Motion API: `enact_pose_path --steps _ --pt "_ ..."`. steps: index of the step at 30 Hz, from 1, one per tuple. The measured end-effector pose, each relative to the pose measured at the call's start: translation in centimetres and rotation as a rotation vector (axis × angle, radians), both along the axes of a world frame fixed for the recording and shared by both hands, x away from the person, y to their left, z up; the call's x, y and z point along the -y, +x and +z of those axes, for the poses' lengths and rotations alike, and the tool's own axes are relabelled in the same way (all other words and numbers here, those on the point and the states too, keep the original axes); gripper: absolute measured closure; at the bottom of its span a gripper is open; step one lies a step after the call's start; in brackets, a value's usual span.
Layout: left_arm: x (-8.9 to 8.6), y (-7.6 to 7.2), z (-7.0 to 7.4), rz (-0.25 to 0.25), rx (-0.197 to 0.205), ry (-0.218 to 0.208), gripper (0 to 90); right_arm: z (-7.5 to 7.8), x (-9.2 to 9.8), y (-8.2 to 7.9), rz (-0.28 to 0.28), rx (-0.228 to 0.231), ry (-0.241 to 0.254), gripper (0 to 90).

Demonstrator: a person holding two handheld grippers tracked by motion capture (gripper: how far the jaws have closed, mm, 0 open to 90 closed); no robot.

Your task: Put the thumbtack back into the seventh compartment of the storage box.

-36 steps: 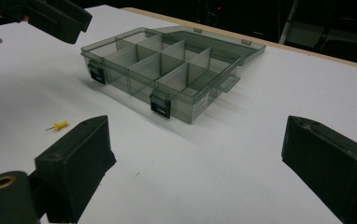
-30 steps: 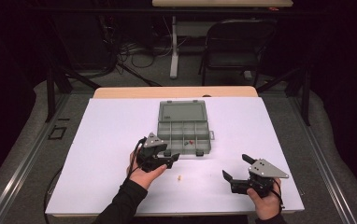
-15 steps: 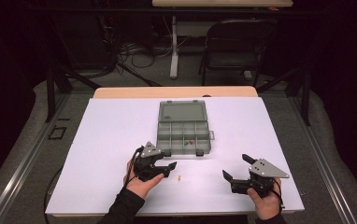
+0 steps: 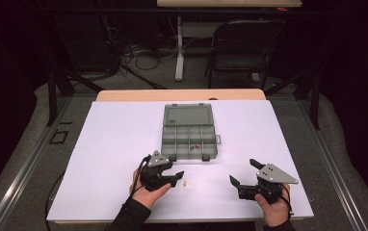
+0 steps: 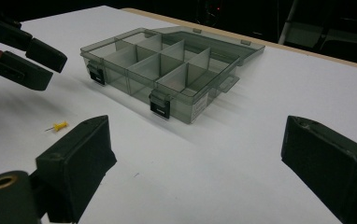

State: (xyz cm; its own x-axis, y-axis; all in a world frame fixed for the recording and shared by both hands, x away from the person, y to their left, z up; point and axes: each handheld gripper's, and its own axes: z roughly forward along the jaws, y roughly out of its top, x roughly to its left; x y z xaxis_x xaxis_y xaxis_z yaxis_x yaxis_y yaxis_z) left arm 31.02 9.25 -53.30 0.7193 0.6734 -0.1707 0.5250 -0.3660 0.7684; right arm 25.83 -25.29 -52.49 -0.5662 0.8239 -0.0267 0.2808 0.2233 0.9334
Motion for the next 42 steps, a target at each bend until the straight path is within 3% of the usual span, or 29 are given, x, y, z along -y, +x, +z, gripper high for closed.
enact_pose_path --steps 19,42 --pt "1.6 -1.1 -1.7 -0.033 -0.048 0.027 57.2 0.0 0.0 0.0 0.001 0.002 -0.001 8.5" --pt "2.7 -1.6 -2.8 -0.049 -0.057 0.071 69.0 0.0 0.1 0.0 0.002 0.0 -0.003 8.6"
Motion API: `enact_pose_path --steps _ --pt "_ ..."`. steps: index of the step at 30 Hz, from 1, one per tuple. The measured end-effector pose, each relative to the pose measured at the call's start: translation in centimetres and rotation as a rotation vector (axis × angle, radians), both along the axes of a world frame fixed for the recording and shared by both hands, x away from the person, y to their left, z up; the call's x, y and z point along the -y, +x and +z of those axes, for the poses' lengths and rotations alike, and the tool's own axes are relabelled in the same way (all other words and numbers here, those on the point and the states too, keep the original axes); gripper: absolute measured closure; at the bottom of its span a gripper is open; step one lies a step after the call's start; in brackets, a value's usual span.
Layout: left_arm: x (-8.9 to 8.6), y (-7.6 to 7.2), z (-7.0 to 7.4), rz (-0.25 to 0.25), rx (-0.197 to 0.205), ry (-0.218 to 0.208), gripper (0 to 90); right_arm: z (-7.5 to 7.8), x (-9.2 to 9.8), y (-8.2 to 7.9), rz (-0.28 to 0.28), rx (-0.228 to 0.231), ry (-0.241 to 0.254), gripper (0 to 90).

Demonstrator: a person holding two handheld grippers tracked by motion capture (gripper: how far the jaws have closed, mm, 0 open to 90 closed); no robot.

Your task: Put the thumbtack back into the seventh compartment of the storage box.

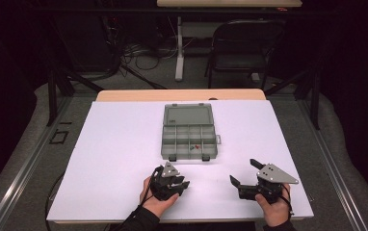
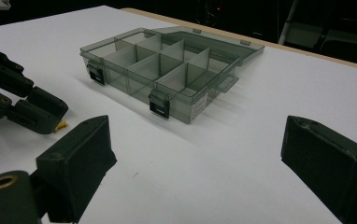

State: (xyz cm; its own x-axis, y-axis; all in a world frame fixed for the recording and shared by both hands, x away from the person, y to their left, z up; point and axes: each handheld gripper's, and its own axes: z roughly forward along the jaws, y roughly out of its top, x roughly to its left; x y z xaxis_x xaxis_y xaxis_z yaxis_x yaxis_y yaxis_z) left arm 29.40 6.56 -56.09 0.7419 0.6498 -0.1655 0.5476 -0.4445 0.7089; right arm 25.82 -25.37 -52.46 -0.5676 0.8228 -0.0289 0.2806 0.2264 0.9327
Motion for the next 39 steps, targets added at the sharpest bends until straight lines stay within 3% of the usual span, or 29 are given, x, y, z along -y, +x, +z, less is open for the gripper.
enact_pose_path --steps 8,13,39 --pt "-0.15 0.03 -0.16 0.01 0.012 0.014 75.8 -0.01 -0.02 0.0 -0.001 0.002 0.001 8.6" --pt "-0.32 0.13 -0.31 0.017 0.013 0.001 81.8 0.0 -0.04 -0.01 0.0 0.003 0.0 8.6" --pt "-0.41 0.36 -0.18 0.013 0.001 -0.004 83.2 -0.09 0.04 0.05 -0.002 -0.001 0.003 8.7"
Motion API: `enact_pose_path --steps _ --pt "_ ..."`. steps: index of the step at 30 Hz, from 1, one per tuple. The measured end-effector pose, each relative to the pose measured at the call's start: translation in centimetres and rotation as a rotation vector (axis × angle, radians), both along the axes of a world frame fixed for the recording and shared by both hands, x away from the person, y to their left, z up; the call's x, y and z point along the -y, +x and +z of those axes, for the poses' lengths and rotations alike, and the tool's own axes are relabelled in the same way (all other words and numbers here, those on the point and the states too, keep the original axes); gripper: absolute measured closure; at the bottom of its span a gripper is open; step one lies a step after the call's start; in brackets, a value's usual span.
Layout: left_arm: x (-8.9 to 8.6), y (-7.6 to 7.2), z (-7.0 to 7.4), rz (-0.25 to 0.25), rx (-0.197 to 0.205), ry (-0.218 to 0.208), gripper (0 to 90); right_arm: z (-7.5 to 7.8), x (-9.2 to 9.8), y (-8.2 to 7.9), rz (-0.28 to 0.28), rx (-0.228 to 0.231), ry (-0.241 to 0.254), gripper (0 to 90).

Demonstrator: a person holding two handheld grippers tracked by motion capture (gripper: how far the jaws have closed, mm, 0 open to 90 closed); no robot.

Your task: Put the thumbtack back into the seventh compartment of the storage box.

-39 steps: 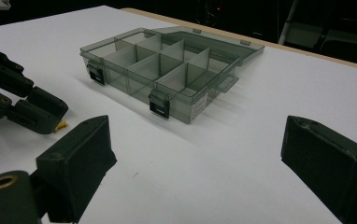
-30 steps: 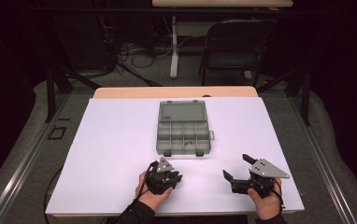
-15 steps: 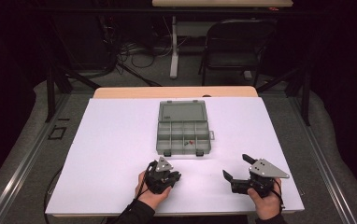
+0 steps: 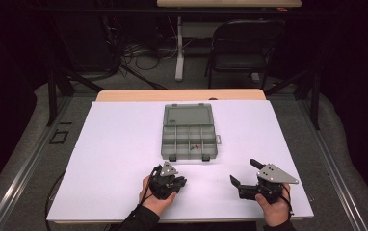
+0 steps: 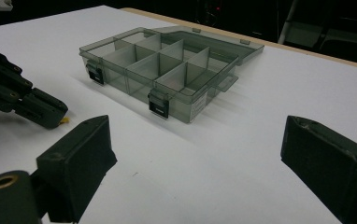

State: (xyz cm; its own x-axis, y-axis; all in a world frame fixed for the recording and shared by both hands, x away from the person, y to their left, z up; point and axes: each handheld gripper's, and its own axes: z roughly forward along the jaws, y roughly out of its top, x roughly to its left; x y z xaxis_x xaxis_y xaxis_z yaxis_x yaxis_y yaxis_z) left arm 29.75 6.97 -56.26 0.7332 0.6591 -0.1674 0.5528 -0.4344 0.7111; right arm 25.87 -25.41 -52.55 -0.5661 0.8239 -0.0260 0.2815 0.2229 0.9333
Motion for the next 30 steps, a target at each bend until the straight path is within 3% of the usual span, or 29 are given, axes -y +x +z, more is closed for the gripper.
enact_pose_path --steps 5,16,30 --pt "-0.2 0.3 0.7 0.005 0.005 -0.015 83.4 0.0 0.0 0.0 0.0 0.001 -0.001 8.7" --pt "-0.6 1.6 3.6 0.005 0.048 -0.031 83.4 0.0 -0.1 0.0 0.001 0.001 -0.002 8.8" --pt "-0.3 3.3 5.7 0.005 0.042 -0.049 83.4 0.0 0.0 0.0 -0.002 0.0 0.001 8.9"
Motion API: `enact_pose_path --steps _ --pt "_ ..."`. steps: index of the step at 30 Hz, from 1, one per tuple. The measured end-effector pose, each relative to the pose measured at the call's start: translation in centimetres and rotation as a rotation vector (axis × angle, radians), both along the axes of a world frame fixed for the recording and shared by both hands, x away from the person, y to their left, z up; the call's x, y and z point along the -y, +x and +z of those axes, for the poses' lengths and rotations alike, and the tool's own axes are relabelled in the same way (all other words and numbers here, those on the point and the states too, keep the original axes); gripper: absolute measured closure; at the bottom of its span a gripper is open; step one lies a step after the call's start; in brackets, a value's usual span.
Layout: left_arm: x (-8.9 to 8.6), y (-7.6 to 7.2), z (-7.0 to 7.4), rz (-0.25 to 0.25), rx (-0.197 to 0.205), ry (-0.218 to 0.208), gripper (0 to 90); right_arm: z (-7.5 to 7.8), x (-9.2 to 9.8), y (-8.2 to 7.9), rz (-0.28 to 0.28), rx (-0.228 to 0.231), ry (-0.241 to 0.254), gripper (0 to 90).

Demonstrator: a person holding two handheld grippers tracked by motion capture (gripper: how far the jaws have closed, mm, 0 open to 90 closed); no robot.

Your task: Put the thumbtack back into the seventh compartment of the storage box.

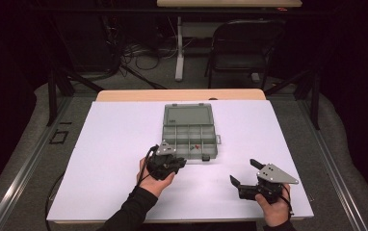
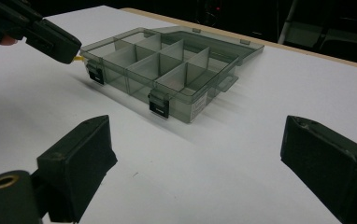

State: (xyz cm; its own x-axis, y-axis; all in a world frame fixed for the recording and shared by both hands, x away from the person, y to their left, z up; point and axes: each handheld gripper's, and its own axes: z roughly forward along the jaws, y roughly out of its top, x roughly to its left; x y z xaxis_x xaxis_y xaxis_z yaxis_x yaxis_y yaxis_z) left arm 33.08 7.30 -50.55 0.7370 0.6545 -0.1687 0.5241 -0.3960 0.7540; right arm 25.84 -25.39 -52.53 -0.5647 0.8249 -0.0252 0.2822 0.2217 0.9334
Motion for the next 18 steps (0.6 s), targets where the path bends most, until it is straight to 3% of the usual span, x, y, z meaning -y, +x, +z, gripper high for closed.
enact_pose_path --steps 18 --pt "1.6 3.8 3.0 0.012 0.014 -0.01 83.4 0.0 0.1 0.0 -0.001 0.002 -0.003 9.0"
